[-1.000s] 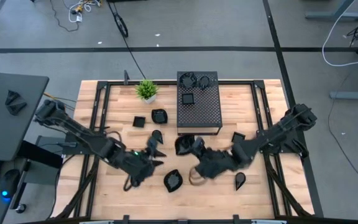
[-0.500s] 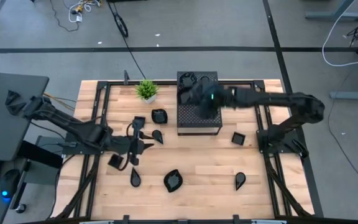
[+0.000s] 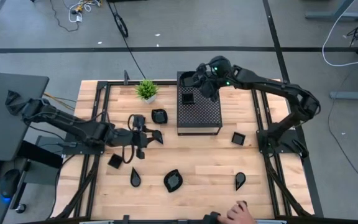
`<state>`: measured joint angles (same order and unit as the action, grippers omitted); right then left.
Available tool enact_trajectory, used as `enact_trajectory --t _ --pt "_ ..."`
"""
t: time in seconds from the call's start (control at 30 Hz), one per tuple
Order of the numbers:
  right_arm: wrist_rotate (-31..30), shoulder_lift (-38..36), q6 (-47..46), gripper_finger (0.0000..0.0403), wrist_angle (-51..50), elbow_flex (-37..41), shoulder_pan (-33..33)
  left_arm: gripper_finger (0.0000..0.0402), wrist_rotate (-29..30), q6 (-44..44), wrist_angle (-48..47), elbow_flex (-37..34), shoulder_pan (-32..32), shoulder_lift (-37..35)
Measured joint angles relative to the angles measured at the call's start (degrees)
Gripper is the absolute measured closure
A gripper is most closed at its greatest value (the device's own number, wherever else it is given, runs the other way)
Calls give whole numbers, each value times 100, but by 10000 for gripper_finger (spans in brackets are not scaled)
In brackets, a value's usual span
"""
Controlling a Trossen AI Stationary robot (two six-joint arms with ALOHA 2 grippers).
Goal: Pick & Place Mini shaped plates
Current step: Stack the bottom right leaf shaped plate on top of the leaf shaped plates on the shelf
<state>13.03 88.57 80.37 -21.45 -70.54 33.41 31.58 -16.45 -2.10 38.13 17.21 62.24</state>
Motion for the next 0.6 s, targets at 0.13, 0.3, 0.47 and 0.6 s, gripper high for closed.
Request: enact_trajectory --t 0.13,0.3,0.47,0.6 --pt "49 221 200 398 99 2 70 284 -210 -74 285 0 -130 0" --pt "110 368 221 396 198 2 120 284 -424 -74 425 0 -252 0" --pt "114 444 264 382 188 2 218 284 -447 -72 524 0 -293 0" --pt "114 444 266 379 227 2 268 284 -447 -72 527 0 -290 0"
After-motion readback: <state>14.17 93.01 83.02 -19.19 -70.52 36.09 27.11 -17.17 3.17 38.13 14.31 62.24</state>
